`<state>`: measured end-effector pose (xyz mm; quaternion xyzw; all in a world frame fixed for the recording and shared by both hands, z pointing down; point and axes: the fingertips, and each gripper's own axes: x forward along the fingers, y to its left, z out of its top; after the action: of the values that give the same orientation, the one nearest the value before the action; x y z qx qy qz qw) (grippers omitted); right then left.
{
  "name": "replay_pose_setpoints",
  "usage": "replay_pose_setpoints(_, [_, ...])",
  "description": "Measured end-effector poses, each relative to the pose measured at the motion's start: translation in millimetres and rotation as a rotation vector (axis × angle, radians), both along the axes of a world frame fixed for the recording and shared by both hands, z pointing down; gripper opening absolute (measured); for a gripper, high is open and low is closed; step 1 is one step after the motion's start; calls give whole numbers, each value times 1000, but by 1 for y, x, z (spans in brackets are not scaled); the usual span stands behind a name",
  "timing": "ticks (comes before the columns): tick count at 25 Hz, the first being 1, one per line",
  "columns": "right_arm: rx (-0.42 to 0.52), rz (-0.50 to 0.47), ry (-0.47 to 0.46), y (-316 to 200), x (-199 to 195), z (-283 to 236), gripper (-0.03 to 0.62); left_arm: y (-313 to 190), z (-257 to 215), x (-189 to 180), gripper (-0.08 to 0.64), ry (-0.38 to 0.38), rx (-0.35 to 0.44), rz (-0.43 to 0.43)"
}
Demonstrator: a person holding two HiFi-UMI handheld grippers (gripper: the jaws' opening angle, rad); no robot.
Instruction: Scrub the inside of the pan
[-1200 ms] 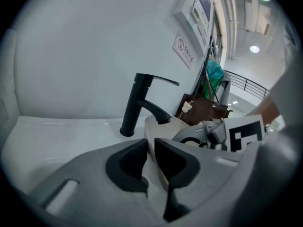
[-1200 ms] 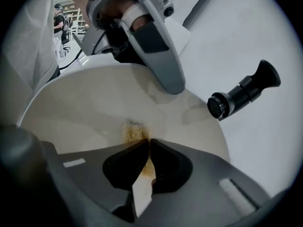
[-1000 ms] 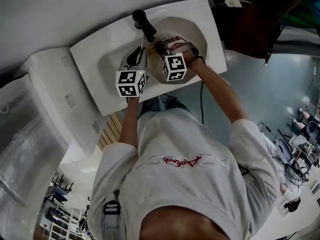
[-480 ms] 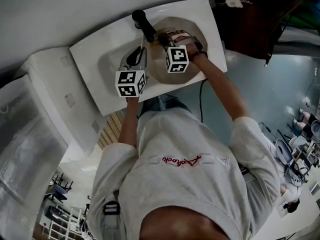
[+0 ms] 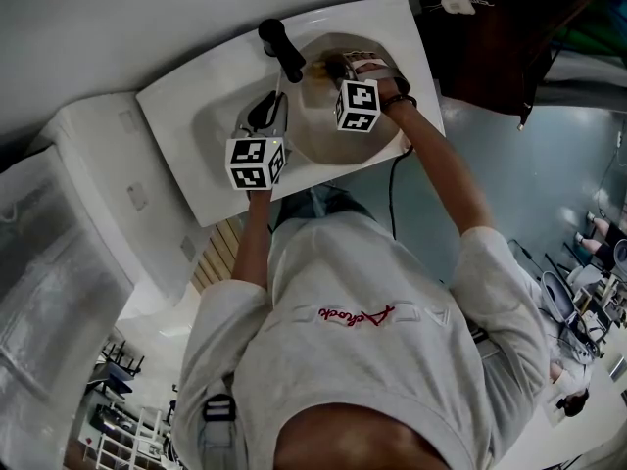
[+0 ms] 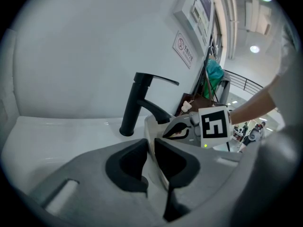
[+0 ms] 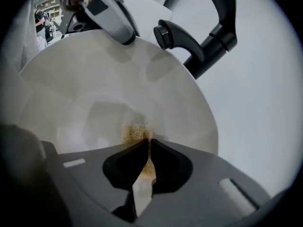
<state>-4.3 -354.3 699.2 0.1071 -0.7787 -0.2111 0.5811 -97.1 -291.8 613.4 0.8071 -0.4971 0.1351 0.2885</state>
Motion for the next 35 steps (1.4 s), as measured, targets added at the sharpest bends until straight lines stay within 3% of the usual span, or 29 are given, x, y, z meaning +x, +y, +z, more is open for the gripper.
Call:
replay_pose_setpoints(13, [-32,52,98,11,56,11,26,0,1,-1,51,1,4,-3])
replay_pose_setpoints(35, [-76,24,164,72,79,20,26,1,1,0,51,-18,25,-9])
